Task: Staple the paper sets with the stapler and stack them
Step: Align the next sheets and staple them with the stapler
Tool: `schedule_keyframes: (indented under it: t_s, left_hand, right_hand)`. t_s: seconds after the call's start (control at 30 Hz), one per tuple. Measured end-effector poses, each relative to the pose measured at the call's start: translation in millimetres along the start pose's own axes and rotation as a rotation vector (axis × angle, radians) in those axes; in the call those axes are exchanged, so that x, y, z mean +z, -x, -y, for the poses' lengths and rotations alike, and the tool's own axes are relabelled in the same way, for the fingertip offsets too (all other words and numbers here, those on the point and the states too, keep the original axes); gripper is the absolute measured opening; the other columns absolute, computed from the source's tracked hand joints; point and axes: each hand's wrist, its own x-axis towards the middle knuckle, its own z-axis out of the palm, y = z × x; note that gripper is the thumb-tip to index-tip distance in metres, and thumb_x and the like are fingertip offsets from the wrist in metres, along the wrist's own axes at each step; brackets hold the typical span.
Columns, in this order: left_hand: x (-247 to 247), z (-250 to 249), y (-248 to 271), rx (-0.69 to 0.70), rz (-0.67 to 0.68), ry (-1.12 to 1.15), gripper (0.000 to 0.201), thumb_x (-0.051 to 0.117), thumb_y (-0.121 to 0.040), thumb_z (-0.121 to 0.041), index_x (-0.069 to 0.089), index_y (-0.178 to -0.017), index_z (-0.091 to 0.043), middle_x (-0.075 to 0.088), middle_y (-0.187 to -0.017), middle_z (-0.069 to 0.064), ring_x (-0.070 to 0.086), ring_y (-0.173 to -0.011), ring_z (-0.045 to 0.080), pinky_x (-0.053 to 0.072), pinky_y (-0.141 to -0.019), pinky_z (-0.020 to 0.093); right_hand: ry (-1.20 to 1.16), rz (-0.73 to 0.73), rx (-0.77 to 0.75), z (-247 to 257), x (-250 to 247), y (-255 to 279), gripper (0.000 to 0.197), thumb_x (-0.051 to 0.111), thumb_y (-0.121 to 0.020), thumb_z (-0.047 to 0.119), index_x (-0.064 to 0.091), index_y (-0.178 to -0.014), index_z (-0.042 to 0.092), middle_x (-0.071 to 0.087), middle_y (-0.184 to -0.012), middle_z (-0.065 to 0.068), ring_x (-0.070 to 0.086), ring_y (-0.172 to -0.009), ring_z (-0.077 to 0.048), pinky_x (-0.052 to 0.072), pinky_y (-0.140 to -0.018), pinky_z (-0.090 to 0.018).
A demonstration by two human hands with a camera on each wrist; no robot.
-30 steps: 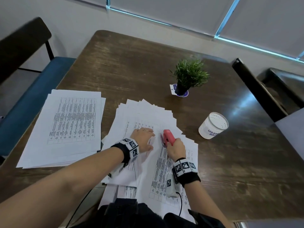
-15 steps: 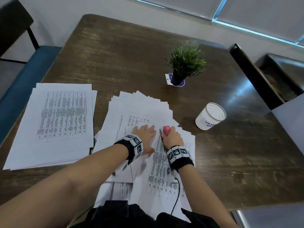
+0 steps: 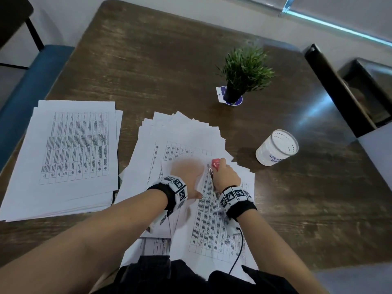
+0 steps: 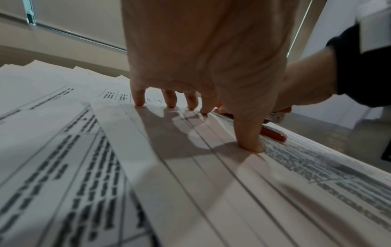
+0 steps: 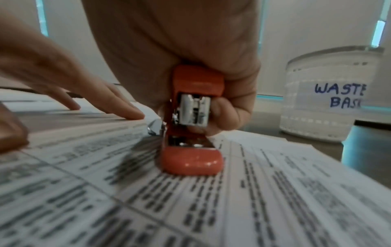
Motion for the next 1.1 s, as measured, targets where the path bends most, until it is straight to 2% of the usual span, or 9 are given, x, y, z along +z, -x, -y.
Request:
schedule_keyframes:
  t_s: [0.17, 0.33, 0.53, 0.87, 1.1]
  left_hand:
    - [0, 0, -1, -0.004, 0.013, -0.009, 0.1, 0.061, -0.077, -0.068, 0.012, -0.154, -0.027, 0.004, -0.163, -0.004, 0.011, -0.146, 0.029, 0.014, -0.115, 0.059]
    - [3, 1, -3, 0.012, -0.024, 0.016, 0.099, 0.062, -0.073, -0.071, 0.019, -0.15, -0.025, 0.012, -0.161, -0.001, 0.015, -0.144, 0.031, 0.015, -0.113, 0.06]
    - [-3, -1, 0, 0.004, -0.009, 0.028, 0.1, 0.066, -0.074, -0.066, 0.019, -0.152, -0.025, 0.011, -0.162, -0.001, 0.013, -0.144, 0.03, 0.015, -0.114, 0.061]
    - [4, 3, -3, 0.006, -0.016, 0.047, 0.103, 0.063, -0.074, -0.07, 0.015, -0.153, -0.026, 0.008, -0.162, -0.002, 0.011, -0.146, 0.029, 0.009, -0.116, 0.059]
    - [5, 7, -2, 0.024, -0.051, 0.111, 0.103, 0.065, -0.074, -0.069, 0.016, -0.154, -0.028, 0.008, -0.162, -0.003, 0.011, -0.147, 0.028, 0.009, -0.118, 0.057]
  right_hand:
    - [0.037, -0.023, -0.057, -4, 0, -9, 0.036, 0.036, -0.102, 0.041, 0.04, -0.121, 0.011, 0.062, -0.115, -0.014, 0.062, -0.099, -0.035, 0.038, -0.07, -0.037]
    - [-0.062, 0.0, 0.091, 7, 2, -7, 0.038, 0.037, -0.102, 0.042, 0.041, -0.119, 0.008, 0.064, -0.11, -0.019, 0.06, -0.101, -0.038, 0.035, -0.071, -0.036]
    - [0.047, -0.06, -0.065, 10, -2, -24, 0.034, 0.037, -0.102, 0.041, 0.042, -0.116, 0.01, 0.064, -0.109, -0.014, 0.063, -0.096, -0.036, 0.036, -0.067, -0.035]
    - [-0.023, -0.054, -0.026, 27, -3, -47, 0.037, 0.035, -0.102, 0.042, 0.04, -0.119, 0.009, 0.064, -0.109, -0.017, 0.062, -0.098, -0.036, 0.038, -0.069, -0.037]
    - [-0.043, -0.009, -0.026, 26, -13, -40, 0.042, 0.036, -0.101, 0.047, 0.041, -0.121, 0.01, 0.064, -0.11, -0.018, 0.061, -0.101, -0.037, 0.038, -0.072, -0.037]
